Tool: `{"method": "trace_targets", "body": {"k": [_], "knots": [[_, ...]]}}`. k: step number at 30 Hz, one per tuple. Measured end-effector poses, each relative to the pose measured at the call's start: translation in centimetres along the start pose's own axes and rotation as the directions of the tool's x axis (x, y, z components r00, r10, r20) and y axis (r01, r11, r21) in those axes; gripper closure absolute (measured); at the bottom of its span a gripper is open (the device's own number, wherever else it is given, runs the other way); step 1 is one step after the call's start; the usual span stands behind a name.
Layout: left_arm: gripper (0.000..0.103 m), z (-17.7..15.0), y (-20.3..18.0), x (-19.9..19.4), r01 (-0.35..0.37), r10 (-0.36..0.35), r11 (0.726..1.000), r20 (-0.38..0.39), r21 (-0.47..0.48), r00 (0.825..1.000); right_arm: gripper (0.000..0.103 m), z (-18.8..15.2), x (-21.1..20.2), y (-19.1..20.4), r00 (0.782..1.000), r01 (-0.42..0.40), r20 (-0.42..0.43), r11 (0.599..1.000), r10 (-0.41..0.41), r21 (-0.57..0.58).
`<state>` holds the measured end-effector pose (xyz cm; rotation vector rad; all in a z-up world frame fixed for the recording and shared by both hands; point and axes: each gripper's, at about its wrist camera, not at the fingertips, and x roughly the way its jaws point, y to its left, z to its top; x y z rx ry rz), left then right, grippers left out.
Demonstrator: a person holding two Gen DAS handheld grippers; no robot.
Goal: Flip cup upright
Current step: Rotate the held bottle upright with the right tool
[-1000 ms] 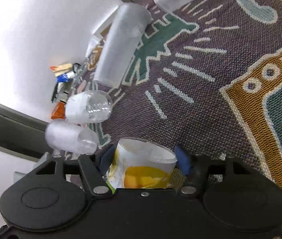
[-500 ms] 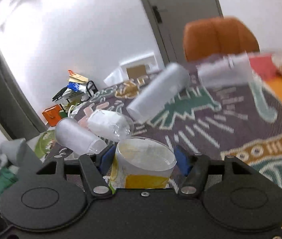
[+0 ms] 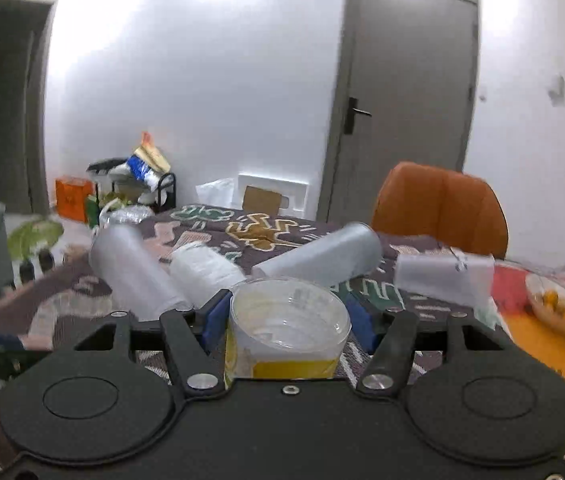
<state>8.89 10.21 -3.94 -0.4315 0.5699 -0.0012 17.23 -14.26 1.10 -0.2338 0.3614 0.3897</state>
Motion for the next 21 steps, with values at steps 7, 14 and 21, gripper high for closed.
{"method": "trace_targets", "body": {"k": [7, 14, 21], "knots": [[0.017, -0.3, 1.3, -0.3, -0.020, 0.020, 1.000, 0.006, -0.019, 1.000, 0.040, 0.2, 0.6, 0.9, 0.998, -0.007, -0.062, 1.000, 0.008, 0.020], [0.017, -0.7, 2.0, -1.0, -0.022, 0.022, 0.999, 0.011, -0.035, 1.000, 0.023, -0.3, 0.2, 0.1, 0.993, -0.012, -0.120, 0.994, 0.025, 0.105], [0.015, -0.9, 1.2, -2.2, -0.031, 0.032, 0.999, 0.025, -0.022, 0.999, 0.008, -0.2, -1.6, -0.7, 0.992, -0.049, -0.103, 0.984, 0.067, 0.171]]}}
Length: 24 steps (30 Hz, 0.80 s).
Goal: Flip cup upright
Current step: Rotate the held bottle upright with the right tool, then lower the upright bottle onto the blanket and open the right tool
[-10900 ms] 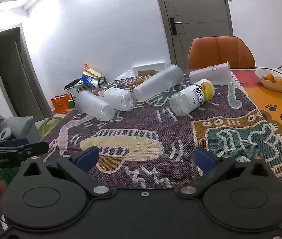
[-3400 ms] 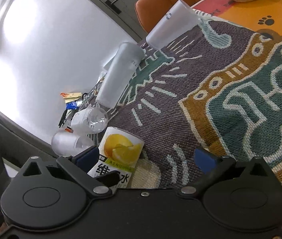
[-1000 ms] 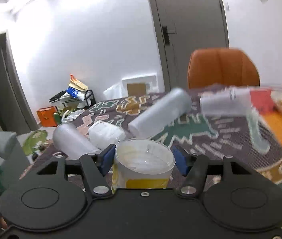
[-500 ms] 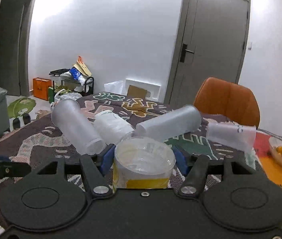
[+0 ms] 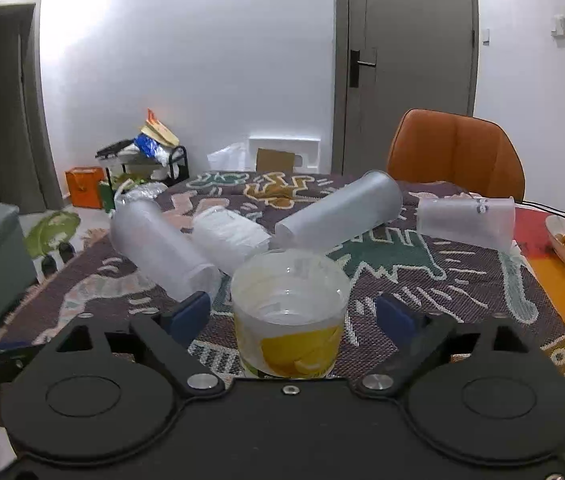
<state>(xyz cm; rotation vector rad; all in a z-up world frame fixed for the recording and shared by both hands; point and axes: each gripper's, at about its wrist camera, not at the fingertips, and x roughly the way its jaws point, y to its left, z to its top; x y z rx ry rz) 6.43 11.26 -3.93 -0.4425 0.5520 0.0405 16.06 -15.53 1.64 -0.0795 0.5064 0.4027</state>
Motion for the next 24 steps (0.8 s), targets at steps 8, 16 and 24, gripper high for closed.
{"method": "trace_targets", "body": {"k": [8, 16, 24], "knots": [[0.008, -0.7, -3.5, -1.5, -0.035, 0.031, 0.995, 0.036, 0.094, 0.999, 0.000, -0.5, -3.4, -2.4, 0.999, -0.019, 0.048, 0.998, 0.016, 0.052], [0.002, -1.6, -7.6, -2.7, -0.101, 0.086, 0.974, 0.084, 0.200, 0.993, 0.000, -1.4, -6.5, -4.9, 0.998, -0.039, 0.056, 0.997, 0.035, 0.071], [0.000, -2.1, -10.4, -4.1, -0.031, 0.022, 0.960, 0.038, 0.279, 0.999, 0.000, -2.9, -8.8, -6.1, 0.998, -0.069, 0.019, 0.993, 0.068, 0.099]]}}
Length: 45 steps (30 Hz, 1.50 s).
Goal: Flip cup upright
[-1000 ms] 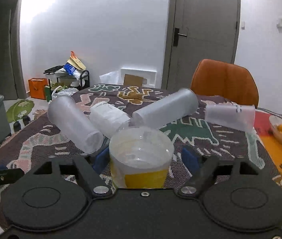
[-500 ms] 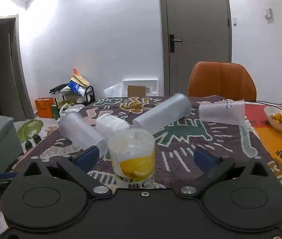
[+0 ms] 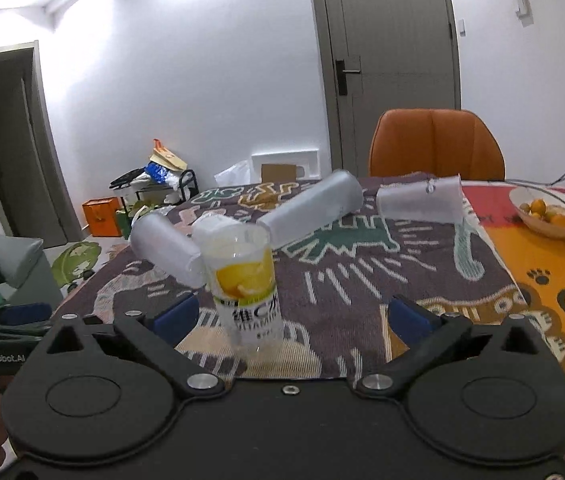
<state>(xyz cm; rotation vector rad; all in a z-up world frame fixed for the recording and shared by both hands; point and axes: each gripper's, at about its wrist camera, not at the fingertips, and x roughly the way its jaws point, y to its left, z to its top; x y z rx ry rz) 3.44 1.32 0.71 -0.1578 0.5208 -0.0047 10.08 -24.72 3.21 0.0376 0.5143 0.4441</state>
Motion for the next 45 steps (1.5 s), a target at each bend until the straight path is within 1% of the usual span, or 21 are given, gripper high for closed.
{"method": "trace_targets", "body": {"k": [1, 5, 7, 9, 13, 21, 26, 29, 32, 35, 45], "knots": [[0.000, 0.0, -0.2, -0.3, 0.010, -0.010, 1.000, -0.003, 0.008, 1.000, 0.000, -0.2, -0.4, -0.1, 1.000, -0.005, -0.003, 1.000, 0.005, 0.006], [0.000, -0.2, -0.9, -1.6, 0.010, -0.010, 0.999, 0.002, 0.033, 1.000, 0.000, -0.8, -2.0, -0.5, 0.999, -0.027, -0.018, 0.999, 0.027, 0.035], [0.000, -0.4, -1.0, -1.6, 0.049, -0.048, 0.998, -0.030, 0.034, 0.998, 0.000, -1.2, -2.6, -0.4, 0.999, -0.026, -0.034, 0.999, 0.028, 0.034], [0.000, -0.6, -1.1, -1.8, 0.057, -0.056, 0.998, -0.051, 0.023, 0.997, 0.000, -1.4, -3.3, -0.3, 0.999, -0.025, -0.047, 0.999, 0.026, 0.025], [0.000, -0.8, -1.5, -2.7, 0.065, -0.064, 0.997, -0.034, 0.031, 0.997, 0.000, -1.7, -4.7, 0.0, 0.998, -0.043, -0.034, 0.999, 0.043, 0.012], [0.000, -0.6, -1.8, -4.9, 0.067, -0.067, 0.997, -0.001, 0.031, 0.998, 0.000, -0.6, -7.5, 0.2, 0.995, -0.096, 0.013, 0.995, 0.096, 0.015], [0.000, -0.6, -2.5, -5.9, 0.070, -0.071, 0.996, 0.017, 0.061, 0.997, 0.000, -0.5, -8.1, 0.7, 0.994, -0.104, 0.015, 0.995, 0.104, -0.005], [0.000, -0.5, -2.7, -6.3, 0.049, -0.050, 0.996, 0.014, 0.071, 0.999, 0.000, -0.6, -8.1, 1.1, 0.994, -0.109, 0.010, 0.994, 0.109, -0.020], [0.000, -0.3, -2.3, -6.7, 0.066, -0.067, 0.996, 0.012, 0.053, 0.998, 0.000, -0.7, -8.1, 1.1, 0.993, -0.118, 0.004, 0.993, 0.118, -0.018], [0.000, -0.2, -2.4, -7.1, 0.045, -0.047, 0.997, 0.029, 0.068, 0.999, 0.000, -0.8, -7.9, 1.0, 0.993, -0.118, 0.002, 0.993, 0.118, -0.009], [0.000, -0.4, -2.2, -7.4, 0.040, -0.043, 0.995, 0.028, 0.092, 0.999, 0.000, -1.1, -7.9, 0.9, 0.992, -0.125, -0.005, 0.992, 0.125, 0.001]]}}
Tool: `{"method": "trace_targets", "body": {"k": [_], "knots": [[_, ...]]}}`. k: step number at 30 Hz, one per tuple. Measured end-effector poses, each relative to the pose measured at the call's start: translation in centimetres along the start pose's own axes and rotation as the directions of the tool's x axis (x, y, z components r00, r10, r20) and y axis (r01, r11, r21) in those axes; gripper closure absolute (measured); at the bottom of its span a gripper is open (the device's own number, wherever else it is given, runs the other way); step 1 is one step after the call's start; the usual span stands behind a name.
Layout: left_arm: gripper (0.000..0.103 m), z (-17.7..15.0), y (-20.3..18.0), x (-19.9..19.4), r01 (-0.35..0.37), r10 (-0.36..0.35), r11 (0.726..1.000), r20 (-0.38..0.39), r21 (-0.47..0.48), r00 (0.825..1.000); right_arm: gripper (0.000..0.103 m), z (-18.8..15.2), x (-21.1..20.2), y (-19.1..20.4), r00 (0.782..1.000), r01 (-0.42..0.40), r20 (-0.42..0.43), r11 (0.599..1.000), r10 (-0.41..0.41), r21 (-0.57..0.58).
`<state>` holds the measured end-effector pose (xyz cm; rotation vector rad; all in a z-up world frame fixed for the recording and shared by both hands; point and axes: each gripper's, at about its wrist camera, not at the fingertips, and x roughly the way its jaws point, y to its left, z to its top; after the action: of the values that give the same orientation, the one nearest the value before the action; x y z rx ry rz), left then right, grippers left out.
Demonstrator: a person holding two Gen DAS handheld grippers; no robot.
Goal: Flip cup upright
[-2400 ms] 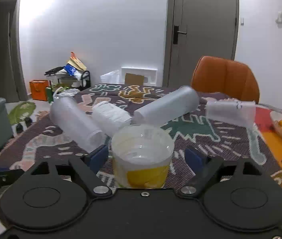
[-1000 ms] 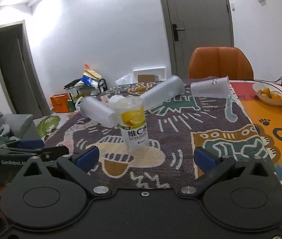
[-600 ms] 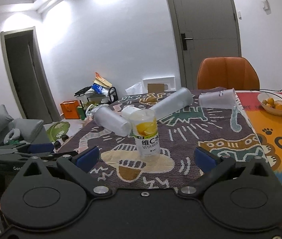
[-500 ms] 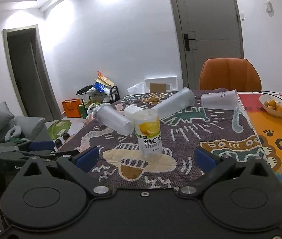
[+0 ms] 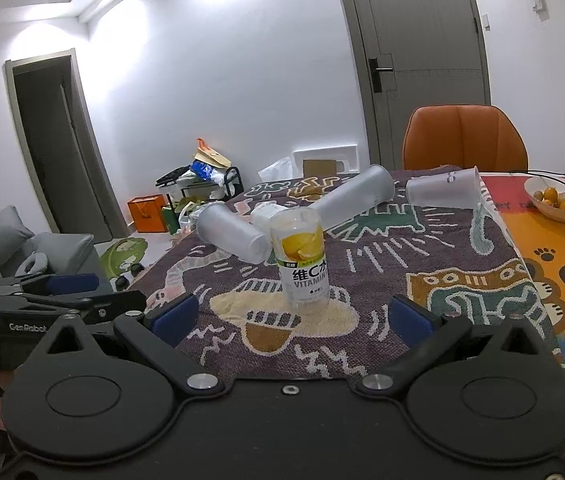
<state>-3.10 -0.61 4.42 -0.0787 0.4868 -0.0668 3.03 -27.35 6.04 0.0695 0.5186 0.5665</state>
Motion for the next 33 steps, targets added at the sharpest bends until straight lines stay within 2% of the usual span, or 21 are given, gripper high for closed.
{"method": "trace_targets", "body": {"k": [5, 12, 33], "knots": [[0.000, 0.15, 0.35, -0.31, -0.006, 0.006, 1.000, 0.006, -0.013, 1.000, 0.000, -0.05, -0.01, -0.04, 1.000, 0.001, -0.001, 1.000, -0.001, 0.005], [0.000, -0.06, -0.18, -0.65, -0.007, 0.006, 1.000, 0.021, 0.022, 1.000, 0.000, -0.01, 0.00, 0.16, 1.000, -0.003, 0.000, 1.000, 0.003, -0.001], [0.000, -0.02, -0.29, -0.69, 0.001, -0.001, 1.000, 0.009, 0.020, 1.000, 0.000, 0.00, 0.03, -0.07, 1.000, 0.002, 0.001, 1.000, -0.002, 0.010]]}}
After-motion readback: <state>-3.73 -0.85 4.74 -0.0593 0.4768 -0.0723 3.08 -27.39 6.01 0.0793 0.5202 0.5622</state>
